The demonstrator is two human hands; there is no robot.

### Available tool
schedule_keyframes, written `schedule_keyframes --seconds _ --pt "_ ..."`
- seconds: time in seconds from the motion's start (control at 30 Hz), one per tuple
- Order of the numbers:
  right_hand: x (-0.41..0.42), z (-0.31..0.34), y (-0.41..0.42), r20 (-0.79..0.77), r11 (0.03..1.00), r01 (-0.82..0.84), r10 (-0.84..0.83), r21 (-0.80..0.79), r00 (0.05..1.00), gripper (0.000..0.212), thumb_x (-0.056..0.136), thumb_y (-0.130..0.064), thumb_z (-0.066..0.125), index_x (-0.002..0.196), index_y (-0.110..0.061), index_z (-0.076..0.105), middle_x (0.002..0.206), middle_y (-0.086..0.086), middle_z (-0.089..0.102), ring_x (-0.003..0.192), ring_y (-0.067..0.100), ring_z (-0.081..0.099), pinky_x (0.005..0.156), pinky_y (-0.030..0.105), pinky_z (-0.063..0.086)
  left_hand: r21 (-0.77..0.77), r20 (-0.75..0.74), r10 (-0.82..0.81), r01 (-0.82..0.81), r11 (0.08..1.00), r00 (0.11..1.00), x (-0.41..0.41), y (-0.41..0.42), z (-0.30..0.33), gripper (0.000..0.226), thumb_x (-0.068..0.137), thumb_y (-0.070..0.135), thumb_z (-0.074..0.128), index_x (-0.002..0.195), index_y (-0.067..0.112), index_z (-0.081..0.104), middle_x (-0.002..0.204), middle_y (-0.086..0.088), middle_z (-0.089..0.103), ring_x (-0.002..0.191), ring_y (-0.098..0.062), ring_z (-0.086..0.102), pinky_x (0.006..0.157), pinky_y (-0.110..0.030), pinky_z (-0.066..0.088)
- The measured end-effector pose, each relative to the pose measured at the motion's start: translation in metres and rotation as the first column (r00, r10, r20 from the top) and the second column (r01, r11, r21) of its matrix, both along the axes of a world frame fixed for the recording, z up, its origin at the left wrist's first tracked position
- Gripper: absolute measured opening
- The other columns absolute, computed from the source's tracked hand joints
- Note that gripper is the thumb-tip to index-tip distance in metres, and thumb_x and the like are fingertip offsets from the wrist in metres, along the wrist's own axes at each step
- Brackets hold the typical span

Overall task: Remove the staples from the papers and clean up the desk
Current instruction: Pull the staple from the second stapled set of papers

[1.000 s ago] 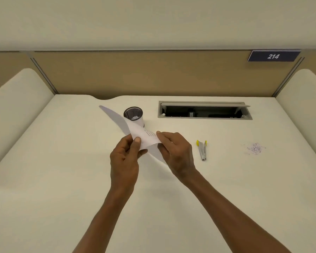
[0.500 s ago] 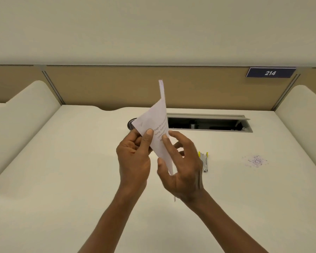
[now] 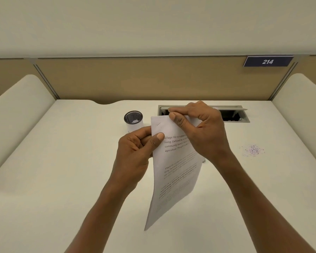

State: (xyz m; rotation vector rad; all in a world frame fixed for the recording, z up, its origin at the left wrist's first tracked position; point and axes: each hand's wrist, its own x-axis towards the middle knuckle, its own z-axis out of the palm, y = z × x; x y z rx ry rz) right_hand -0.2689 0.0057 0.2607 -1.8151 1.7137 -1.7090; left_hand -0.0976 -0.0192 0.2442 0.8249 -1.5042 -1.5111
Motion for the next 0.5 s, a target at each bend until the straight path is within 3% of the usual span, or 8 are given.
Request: schedule_keyframes --seconds 0.17,0.3,0.4,0.5 --pt "0.003 0.003 0.007 0.035 0.999 0.031 -0.031 0.014 0.999 0.013 0.089 -0.022 0.069 0.099 -0.019 0.077 0.09 -0.026 0.065 0.085 0.001 0.058 0.075 0.015 0.043 0.047 -0.066 0.008 -0.005 0.999 0.998 -0.003 0.006 0.002 0.027 0.088 0.019 0.061 0.113 0.013 0.07 0.096 -0.005 0.079 0.087 -0.023 0.075 0.073 -0.029 0.059" --pt "0.004 0.006 0.009 0.057 0.999 0.047 -0.048 0.019 0.997 0.012 0.088 -0.022 0.069 0.098 -0.021 0.076 0.089 -0.029 0.064 0.086 0.003 0.058 0.076 0.016 0.045 0.052 -0.061 0.021 -0.018 0.999 0.998 -0.004 0.006 0.002 0.024 0.091 0.017 0.06 0.112 0.012 0.071 0.098 -0.005 0.078 0.087 -0.024 0.075 0.073 -0.03 0.059" --pt "0.008 0.003 0.011 -0.024 0.991 0.128 -0.129 -0.033 0.991 0.02 0.088 -0.024 0.069 0.107 -0.017 0.074 0.103 -0.011 0.07 0.102 0.012 0.059 0.088 0.027 0.049 0.043 -0.039 0.07 -0.068 0.997 0.997 -0.006 0.006 0.001 0.02 0.095 0.014 0.059 0.11 0.013 0.072 0.095 -0.003 0.079 0.085 -0.022 0.075 0.072 -0.029 0.059" --pt "0.02 -0.004 0.017 -0.166 0.953 0.29 -0.3 -0.083 0.939 0.035 0.089 -0.028 0.068 0.12 -0.012 0.068 0.126 0.006 0.061 0.117 0.021 0.052 0.098 0.028 0.045 0.025 -0.021 0.187 -0.186 0.982 0.982 -0.011 0.005 -0.001 0.017 0.097 0.017 0.059 0.107 0.015 0.073 0.091 -0.001 0.079 0.082 -0.02 0.075 0.072 -0.035 0.06"
